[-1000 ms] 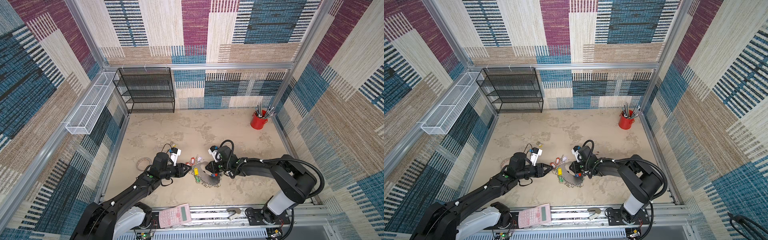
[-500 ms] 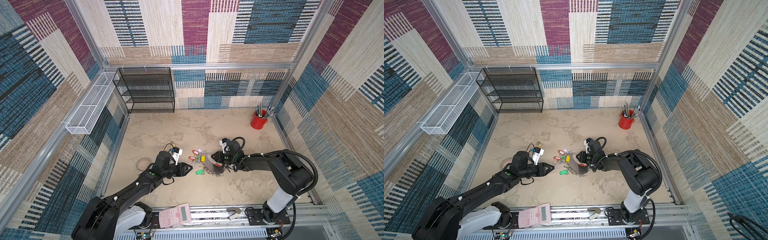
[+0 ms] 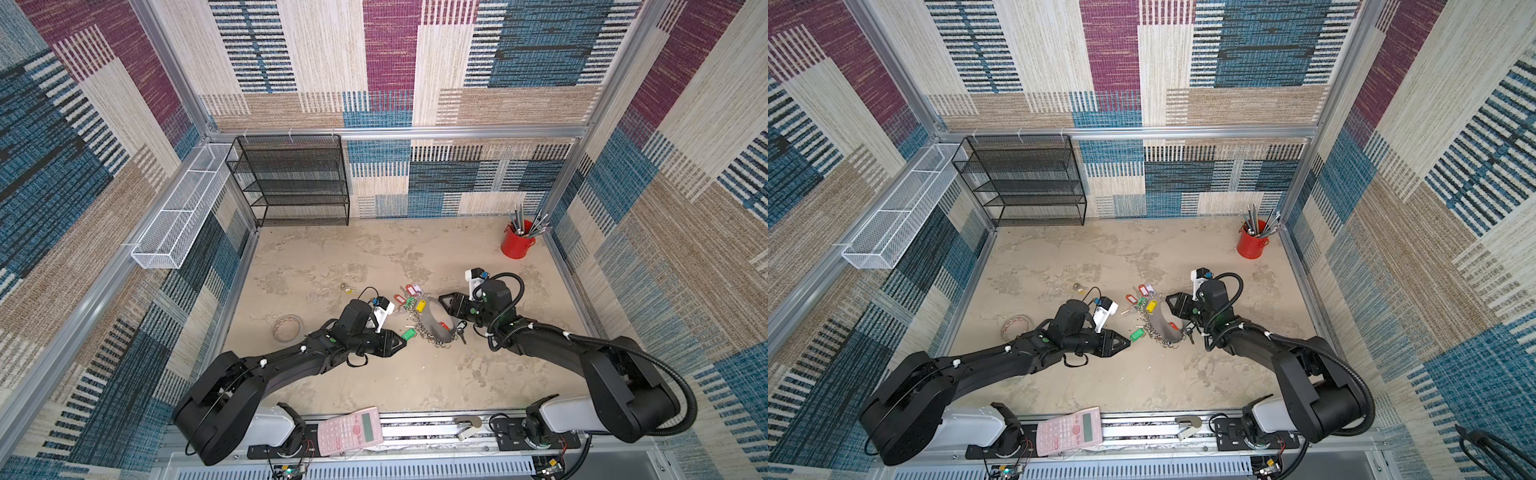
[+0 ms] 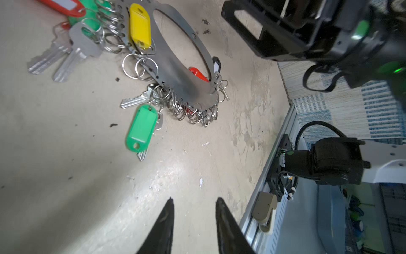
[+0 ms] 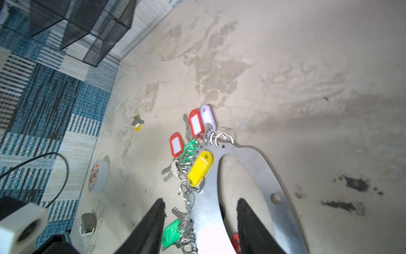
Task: Put the keys on the keyring
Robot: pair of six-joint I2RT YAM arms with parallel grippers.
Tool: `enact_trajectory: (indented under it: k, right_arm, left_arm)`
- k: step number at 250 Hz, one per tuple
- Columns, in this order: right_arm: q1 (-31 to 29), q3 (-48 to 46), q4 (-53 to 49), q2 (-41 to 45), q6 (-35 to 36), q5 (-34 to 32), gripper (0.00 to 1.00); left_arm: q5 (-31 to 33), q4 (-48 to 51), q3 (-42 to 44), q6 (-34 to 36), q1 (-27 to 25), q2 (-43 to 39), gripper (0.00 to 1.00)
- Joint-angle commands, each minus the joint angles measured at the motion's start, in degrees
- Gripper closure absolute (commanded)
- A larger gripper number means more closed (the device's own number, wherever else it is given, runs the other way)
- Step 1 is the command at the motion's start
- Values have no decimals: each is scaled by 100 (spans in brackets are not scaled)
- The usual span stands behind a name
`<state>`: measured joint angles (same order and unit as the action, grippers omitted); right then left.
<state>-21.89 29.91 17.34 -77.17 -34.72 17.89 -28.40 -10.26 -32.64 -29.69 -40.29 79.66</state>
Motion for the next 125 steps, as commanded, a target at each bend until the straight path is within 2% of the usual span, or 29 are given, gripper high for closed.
enact_trajectory:
  k: [1,35,83,125]
  right_arm:
    - [-8,31,-361,369,481,67,28]
    - [-8,-22,-623,830,648,169,0]
    - [-8,-158,-783,1252,671,-16,0]
    - [-10,-261,-768,1353,679,103,0]
  left_arm:
    - [280,-182,-454,587,-109,388,70]
    - [485,-90,-884,873,-321,834,70]
    - [698,432,-1562,1258,-569,1473,65]
    - [864,596,-1886,1254,-670,1878,64]
